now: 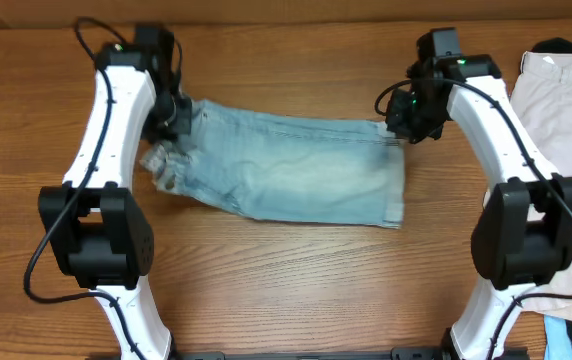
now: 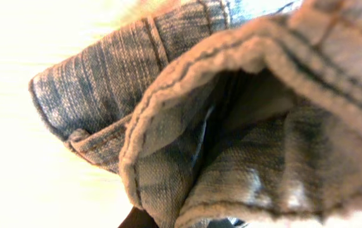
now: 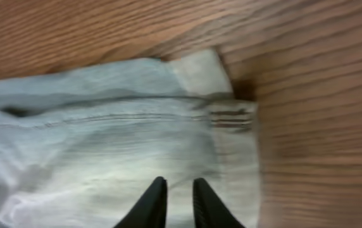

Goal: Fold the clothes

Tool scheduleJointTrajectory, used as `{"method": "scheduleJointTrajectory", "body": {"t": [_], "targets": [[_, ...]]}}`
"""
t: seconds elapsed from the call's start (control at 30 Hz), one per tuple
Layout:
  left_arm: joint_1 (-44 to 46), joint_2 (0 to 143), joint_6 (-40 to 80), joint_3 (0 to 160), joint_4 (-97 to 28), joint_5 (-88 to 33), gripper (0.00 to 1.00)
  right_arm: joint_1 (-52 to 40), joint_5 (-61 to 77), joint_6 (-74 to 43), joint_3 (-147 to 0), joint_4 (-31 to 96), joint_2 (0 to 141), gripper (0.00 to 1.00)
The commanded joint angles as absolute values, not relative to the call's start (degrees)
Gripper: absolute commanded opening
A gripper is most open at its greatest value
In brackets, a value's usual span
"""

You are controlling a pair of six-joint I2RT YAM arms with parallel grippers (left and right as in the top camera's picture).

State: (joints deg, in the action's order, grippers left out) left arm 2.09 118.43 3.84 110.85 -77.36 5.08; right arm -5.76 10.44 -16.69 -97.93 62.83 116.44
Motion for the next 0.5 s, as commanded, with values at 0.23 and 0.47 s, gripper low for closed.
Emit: {"method": "scheduleJointTrajectory", "body": {"t": [0.23, 0.47], "targets": [[3.29, 118.04, 4.49, 127.28, -88.66, 0.97, 0.04, -6.37, 17.82, -17.87, -92.18, 54.50, 119.31, 0.15], [9.19, 118.06, 4.49, 127.13, -88.14, -4.29, 0.04, -6.55, 23.83, -18.15, -87.22, 48.47, 119.31, 0.08]]}}
